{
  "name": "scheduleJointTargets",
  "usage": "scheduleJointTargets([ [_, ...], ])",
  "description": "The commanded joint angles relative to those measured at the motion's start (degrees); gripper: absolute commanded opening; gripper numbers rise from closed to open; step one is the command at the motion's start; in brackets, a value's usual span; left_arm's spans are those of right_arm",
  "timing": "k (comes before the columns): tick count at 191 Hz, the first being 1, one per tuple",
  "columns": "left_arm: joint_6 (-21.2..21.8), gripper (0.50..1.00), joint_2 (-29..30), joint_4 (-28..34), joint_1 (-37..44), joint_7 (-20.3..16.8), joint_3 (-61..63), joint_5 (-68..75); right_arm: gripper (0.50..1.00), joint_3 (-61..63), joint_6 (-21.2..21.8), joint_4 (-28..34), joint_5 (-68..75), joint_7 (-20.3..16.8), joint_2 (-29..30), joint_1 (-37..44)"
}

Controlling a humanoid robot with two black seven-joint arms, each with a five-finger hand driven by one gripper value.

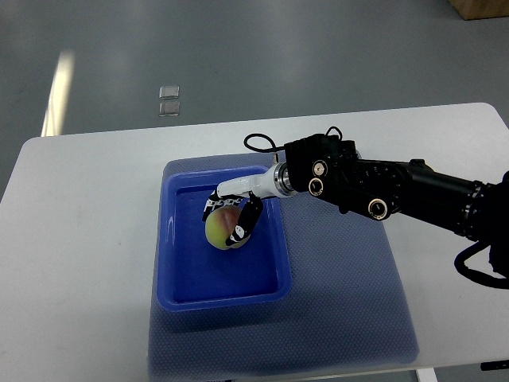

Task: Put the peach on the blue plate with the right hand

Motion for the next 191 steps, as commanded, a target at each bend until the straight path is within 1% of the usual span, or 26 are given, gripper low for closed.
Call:
scheduleJointTargets([
  [1, 0.0, 1.0, 0.0, -0.02, 0.0, 0.04, 0.0, 0.0, 0.93, 0.26, 0.14, 0.04, 0.09, 0.08, -0.01, 0.18],
  [31, 0.0, 1.0, 0.0, 0.07, 0.0, 0.04, 0.0, 0.0, 0.93, 1.14, 0.4, 0.21, 0.62, 0.08, -0.01, 0.88],
  [32, 0.0, 1.0, 0.0, 0.07, 0.0, 0.04, 0.0, 0.0, 0.932, 2.27, 0.49, 0.39, 0.97, 0.08, -0.01, 2.01],
  [40, 0.0, 1.0, 0.0, 0.07, 0.0, 0.04, 0.0, 0.0, 0.932, 3.51, 0.58, 0.56, 1.15, 0.08, -0.01, 3.52],
  [51, 0.0, 1.0, 0.0, 0.07, 0.0, 0.04, 0.0, 0.0, 0.932, 3.69, 0.66, 0.56, 1.24, 0.08, -0.01, 3.78],
  [59, 0.0, 1.0, 0.0, 0.07, 0.0, 0.04, 0.0, 0.0, 0.932, 6.41, 1.28, 0.74, 1.94, 0.08, -0.01, 5.19],
  [76, 0.0, 1.0, 0.0, 0.07, 0.0, 0.04, 0.0, 0.0, 0.932, 11.33, 2.16, 1.44, 3.34, 0.08, -3.43, 6.33],
  [86, 0.0, 1.0, 0.0, 0.07, 0.0, 0.04, 0.0, 0.0, 0.932, 11.34, 2.16, 1.44, 3.35, 0.08, -3.44, 6.33],
  [87, 0.0, 1.0, 0.0, 0.07, 0.0, 0.04, 0.0, 0.0, 0.932, 14.38, 2.42, 1.62, 4.91, 0.08, -5.53, 6.33],
  [103, 0.0, 1.0, 0.0, 0.07, 0.0, 0.04, 0.0, 0.0, 0.932, 20.56, 2.07, 1.62, 8.26, 0.17, -8.97, 5.45],
  [113, 0.0, 1.0, 0.0, 0.07, 0.0, 0.04, 0.0, 0.0, 0.932, 20.56, 2.07, 1.62, 8.27, 0.17, -8.97, 5.45],
  [114, 0.0, 1.0, 0.0, 0.07, 0.0, 0.04, 0.0, 0.0, 0.932, 25.18, 1.64, 1.62, 11.05, 0.43, -10.54, 3.45],
  [130, 0.0, 1.0, 0.0, -0.02, 0.0, 0.04, 0.0, 0.0, 0.932, 34.09, 0.93, 1.53, 16.87, 0.52, -12.23, -1.75],
  [150, 0.0, 1.0, 0.0, -0.02, 0.0, 0.04, 0.0, 0.0, 0.932, 44.73, -0.21, 1.53, 23.91, 0.61, -12.31, -8.61],
  [161, 0.0, 1.0, 0.0, -0.02, 0.0, 0.04, 0.0, 0.0, 0.932, 51.4, -0.48, 1.44, 29.88, 0.61, -11.79, -13.78],
  [175, 0.0, 1.0, 0.0, -0.19, 0.0, 0.04, 0.0, 0.09, 0.932, 57.3, -0.48, 1.44, 38.49, 1.13, -11.35, -19.68],
  [191, 0.0, 1.0, 0.0, -0.54, 0.0, 0.04, 0.0, 0.0, 0.932, 59.76, -0.57, 1.27, 47.38, 1.84, -11.35, -23.81],
])
